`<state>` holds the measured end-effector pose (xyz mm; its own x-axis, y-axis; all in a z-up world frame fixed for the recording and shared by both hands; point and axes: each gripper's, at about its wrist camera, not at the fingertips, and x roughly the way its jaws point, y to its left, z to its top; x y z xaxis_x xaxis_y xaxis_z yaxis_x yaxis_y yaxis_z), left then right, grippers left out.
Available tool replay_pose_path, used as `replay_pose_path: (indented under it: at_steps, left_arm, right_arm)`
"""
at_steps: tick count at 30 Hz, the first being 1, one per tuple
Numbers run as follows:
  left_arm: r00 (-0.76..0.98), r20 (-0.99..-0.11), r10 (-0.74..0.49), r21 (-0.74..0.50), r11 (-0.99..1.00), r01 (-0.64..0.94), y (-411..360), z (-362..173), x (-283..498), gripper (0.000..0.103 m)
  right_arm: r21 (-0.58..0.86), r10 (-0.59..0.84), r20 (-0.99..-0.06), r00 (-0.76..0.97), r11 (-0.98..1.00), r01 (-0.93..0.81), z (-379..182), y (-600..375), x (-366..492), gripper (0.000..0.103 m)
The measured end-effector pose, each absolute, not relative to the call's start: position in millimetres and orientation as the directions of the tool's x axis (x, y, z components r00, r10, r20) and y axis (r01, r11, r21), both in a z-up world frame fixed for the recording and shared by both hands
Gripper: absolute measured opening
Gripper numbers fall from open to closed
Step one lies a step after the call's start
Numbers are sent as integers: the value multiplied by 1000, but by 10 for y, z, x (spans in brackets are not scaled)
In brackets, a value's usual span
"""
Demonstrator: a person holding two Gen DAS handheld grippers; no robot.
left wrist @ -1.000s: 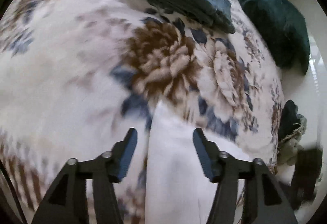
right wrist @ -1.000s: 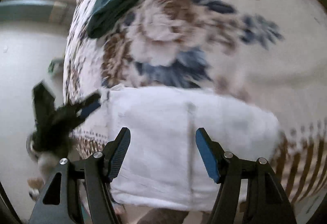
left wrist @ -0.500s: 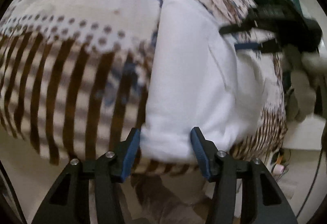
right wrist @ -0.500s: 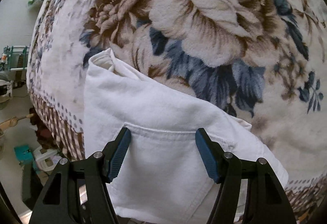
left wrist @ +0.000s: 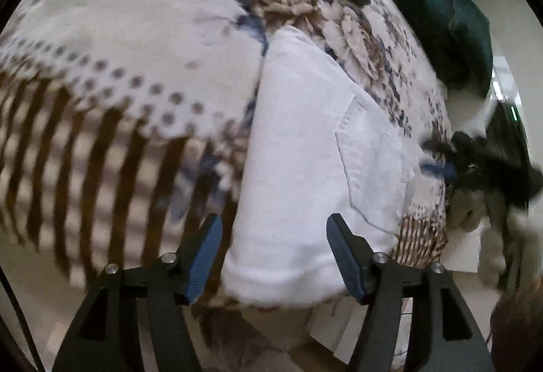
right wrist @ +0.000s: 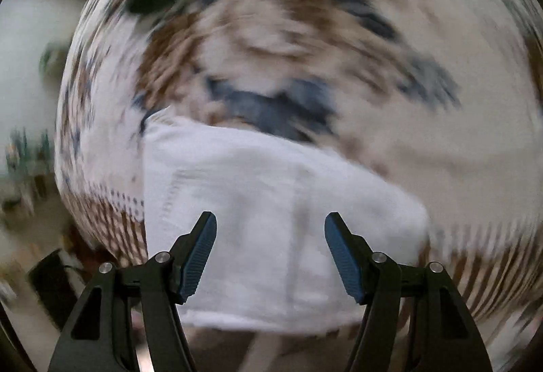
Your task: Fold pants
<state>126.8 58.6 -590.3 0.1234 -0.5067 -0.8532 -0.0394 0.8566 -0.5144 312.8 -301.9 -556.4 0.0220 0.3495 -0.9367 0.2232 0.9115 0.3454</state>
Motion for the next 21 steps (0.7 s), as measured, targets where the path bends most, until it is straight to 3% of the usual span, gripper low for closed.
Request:
replay_pose_path:
  at_steps: [4,8,12,17,21]
  left_arm:
    - [66,-892,-448,-447,894,26,444,-6191,1324,65]
    - [69,-917,-394,-389,918,73,441,-6306,1320,73]
    - [56,-939,-339,-331,936,125,390,-6426,1338,78]
    - [49,-941,-334,-326,937,128,277,-6200,1462,77]
    - [152,-899,-410,-398,911,105,352,-5923,1558,78]
  right_arm:
    - [439,471,-881,37,788,432,-5940,-3465,2514,69]
    - [387,451,-890,-65,823,417,-6391,-3280,2100,69]
    - [348,470,-870,-153,803,484,-6792,-3260,1857,80]
    - [443,510,-860,-31,774,453,-6590,-3284,1764,80]
    - [600,628,-768,128,635,487,-6462,-3372,1586,82]
